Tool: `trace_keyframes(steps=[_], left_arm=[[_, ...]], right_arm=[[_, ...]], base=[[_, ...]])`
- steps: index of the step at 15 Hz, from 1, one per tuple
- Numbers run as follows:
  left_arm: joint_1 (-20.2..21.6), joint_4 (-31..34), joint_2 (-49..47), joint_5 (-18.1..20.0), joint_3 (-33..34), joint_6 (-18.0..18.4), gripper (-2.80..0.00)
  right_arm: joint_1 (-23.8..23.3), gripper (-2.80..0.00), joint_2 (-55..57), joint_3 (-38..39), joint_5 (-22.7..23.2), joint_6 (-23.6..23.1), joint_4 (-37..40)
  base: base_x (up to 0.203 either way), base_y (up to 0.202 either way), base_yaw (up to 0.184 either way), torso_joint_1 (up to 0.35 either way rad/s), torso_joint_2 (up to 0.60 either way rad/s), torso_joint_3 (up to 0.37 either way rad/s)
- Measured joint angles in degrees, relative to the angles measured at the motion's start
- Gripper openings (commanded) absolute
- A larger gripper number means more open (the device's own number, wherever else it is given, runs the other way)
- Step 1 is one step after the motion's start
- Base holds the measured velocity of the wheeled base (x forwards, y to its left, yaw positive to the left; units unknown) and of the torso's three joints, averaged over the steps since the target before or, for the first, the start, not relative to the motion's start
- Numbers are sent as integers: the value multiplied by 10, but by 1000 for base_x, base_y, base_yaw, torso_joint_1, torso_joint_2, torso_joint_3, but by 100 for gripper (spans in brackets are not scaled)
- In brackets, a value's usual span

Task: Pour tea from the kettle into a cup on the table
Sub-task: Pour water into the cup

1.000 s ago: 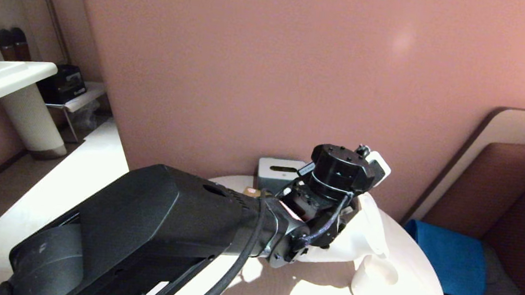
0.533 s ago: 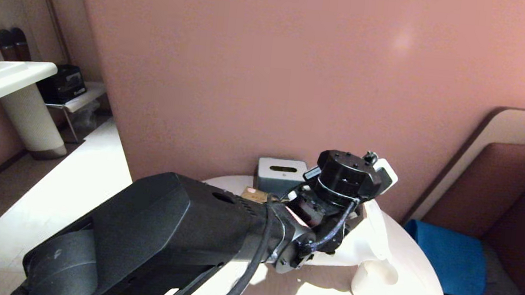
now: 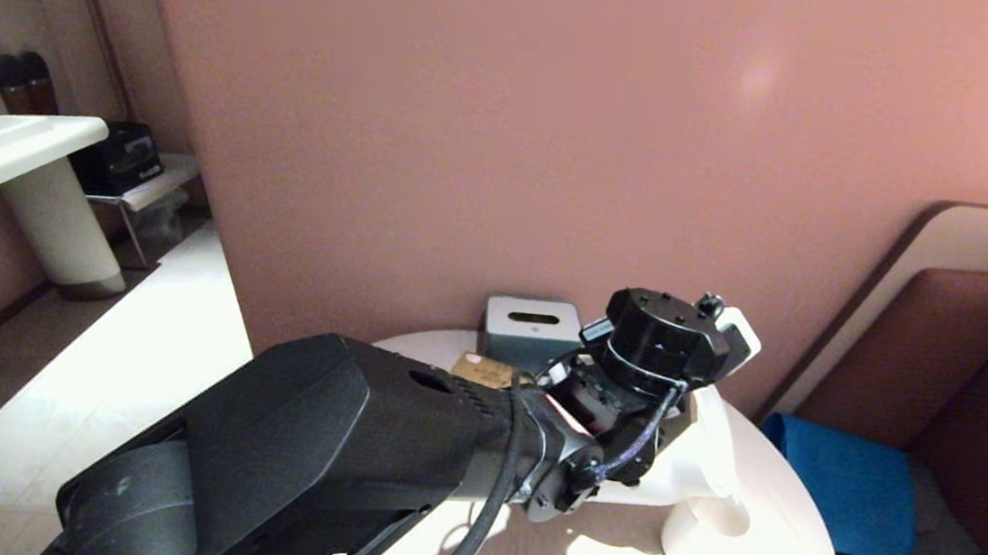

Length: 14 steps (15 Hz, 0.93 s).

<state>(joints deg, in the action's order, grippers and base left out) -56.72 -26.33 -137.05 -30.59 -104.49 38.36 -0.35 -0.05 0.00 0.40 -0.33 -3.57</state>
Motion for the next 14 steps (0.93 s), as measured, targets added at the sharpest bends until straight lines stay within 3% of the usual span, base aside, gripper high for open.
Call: trace_keyframes(steps=[14], left_arm=[[-2,22,-17,0,-43,53,-280]], right_arm=[[0,0,0,0,0,0,0]], base=[[0,0,0,0,0,0]])
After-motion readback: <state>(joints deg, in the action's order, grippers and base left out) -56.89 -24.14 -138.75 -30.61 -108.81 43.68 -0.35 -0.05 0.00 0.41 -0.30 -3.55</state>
